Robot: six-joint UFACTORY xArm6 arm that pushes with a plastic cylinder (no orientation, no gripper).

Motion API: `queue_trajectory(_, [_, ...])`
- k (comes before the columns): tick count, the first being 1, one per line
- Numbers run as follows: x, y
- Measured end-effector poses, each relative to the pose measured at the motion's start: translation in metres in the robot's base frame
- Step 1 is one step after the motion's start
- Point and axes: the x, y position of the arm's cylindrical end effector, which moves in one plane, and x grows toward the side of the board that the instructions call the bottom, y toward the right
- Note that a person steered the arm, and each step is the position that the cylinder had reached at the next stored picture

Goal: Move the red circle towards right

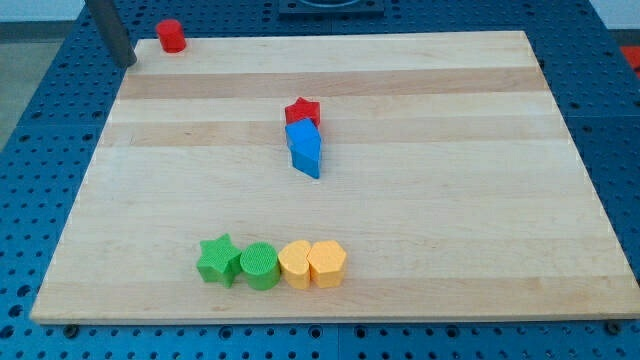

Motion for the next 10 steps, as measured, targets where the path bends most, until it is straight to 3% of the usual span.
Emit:
queue_trajectory(4, [-0.051, 0.004])
queue_trajectory(7, [-0.034, 0.106])
queue_trajectory(8, [-0.007, 0.107])
queue_trajectory(10, [0.0, 0.098])
